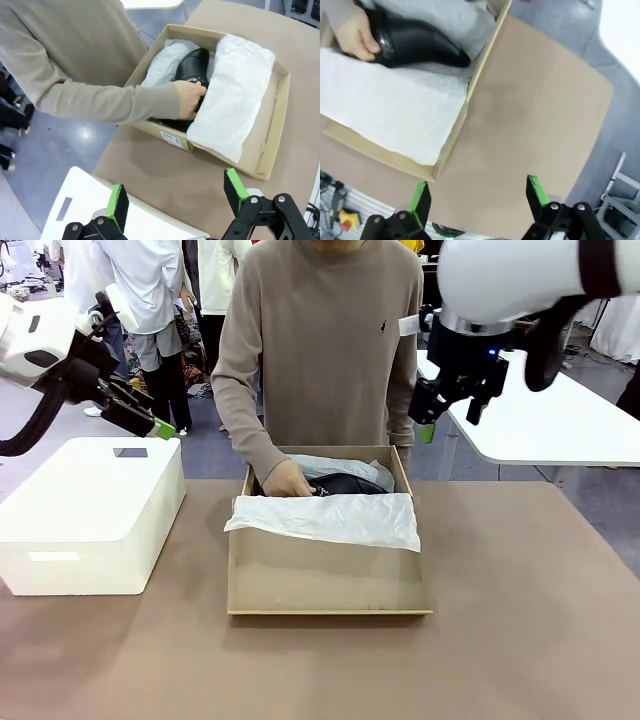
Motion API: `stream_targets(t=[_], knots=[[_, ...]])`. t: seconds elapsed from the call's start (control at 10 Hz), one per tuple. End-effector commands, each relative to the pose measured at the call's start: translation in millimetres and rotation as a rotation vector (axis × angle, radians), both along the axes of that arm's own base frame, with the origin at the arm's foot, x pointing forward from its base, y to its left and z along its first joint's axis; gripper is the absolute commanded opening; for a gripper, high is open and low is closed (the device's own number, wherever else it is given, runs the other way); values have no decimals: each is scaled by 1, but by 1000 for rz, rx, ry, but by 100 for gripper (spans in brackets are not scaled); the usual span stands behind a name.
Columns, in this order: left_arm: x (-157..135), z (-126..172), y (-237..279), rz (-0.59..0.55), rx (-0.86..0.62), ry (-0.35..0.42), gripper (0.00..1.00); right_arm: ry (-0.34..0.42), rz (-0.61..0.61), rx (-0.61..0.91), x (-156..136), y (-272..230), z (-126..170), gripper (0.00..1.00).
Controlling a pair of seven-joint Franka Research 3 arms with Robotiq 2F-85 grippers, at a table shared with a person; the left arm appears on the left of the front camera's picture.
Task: Pack the shoes into the box.
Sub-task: Close the Shoes Box.
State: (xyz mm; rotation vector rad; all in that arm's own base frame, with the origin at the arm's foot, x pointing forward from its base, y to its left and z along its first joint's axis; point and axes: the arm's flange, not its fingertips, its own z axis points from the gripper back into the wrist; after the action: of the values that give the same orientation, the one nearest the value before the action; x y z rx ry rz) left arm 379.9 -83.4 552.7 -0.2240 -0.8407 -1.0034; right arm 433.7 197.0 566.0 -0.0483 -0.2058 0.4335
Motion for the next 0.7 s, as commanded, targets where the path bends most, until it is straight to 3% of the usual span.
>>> stream_targets(t=[0.0,0.1,0.2,0.6], knots=[[0,0,0,-4,-13,-4,100,11,41,71,-11,-17,-10,100],[0,0,0,-4,-13,-4,100,50,-58,42,-10,-12,-12,100],[0,0,0,-4,-13,-4,100,4,13,26,-5,-9,-4,100],[0,0,0,-4,-13,-4,100,4,13,26,-5,-9,-4,100]])
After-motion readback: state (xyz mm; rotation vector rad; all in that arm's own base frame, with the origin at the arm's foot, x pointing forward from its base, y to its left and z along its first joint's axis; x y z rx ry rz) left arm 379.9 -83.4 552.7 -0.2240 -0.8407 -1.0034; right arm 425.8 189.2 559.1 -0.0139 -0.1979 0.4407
